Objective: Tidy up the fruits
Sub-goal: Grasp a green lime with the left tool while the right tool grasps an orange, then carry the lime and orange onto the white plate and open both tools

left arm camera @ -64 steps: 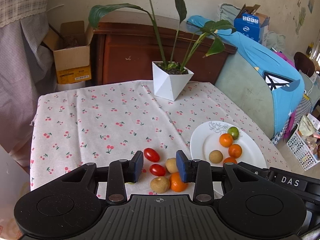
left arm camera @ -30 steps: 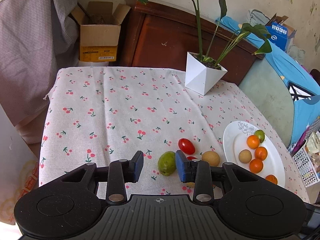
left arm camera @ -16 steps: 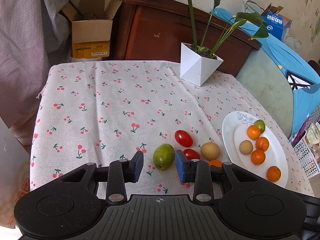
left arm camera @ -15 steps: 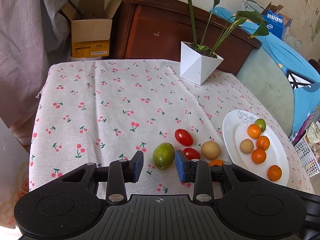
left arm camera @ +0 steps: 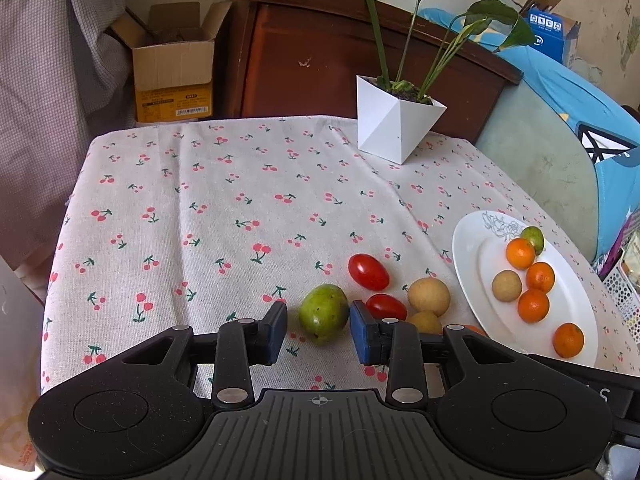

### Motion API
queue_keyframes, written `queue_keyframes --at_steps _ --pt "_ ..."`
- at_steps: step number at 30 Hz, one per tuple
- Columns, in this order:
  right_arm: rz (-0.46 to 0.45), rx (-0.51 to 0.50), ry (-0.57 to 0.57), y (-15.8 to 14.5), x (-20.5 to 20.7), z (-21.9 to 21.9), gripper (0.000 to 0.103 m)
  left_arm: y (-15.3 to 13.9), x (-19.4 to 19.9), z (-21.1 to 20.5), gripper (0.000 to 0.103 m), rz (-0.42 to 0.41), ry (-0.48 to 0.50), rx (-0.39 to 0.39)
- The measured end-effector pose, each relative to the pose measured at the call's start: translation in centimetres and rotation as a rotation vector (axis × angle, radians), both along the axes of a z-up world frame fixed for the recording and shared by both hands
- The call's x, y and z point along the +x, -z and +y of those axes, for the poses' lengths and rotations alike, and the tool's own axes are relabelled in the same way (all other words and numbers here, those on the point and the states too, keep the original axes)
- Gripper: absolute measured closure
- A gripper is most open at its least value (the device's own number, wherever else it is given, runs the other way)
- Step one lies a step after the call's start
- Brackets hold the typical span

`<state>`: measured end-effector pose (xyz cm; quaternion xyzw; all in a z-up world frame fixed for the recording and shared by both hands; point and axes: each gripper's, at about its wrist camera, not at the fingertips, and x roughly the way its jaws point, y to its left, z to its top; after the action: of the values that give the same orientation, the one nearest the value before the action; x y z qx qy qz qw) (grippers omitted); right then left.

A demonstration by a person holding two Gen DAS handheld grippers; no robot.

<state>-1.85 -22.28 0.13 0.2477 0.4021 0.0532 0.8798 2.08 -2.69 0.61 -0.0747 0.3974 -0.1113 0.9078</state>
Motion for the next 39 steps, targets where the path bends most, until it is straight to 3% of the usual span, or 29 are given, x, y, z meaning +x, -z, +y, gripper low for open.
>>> queue_keyframes --at_steps 6,21,26,32,39 --pt "0.000 0.003 -0.006 0.1 0.0 0.1 0.075 0.1 -0.2 -0.3 0.078 -0.025 0.017 0.015" --pt "-0.057 0.011 0.011 -1.7 -0.6 -0.8 0.076 -2.1 -0.9 -0.4 0.078 -0.076 -0.002 -0.028" --pt "-0.087 -0.025 0.016 -4.3 -0.8 -2.3 0.076 -3.6 -1.5 -1.9 0.078 -0.064 0.061 -0.060" --pt "-0.125 -0.169 -0.045 -6.4 -1.0 -5.2 0.076 -5.6 -1.9 -4.3 0.078 -0.081 0.151 -0.040" --pt "-0.110 -0.149 0.080 -6.0 -0.6 -9.8 0.076 -5.8 -0.3 -8.0 0.078 -0.038 0.274 -0.038"
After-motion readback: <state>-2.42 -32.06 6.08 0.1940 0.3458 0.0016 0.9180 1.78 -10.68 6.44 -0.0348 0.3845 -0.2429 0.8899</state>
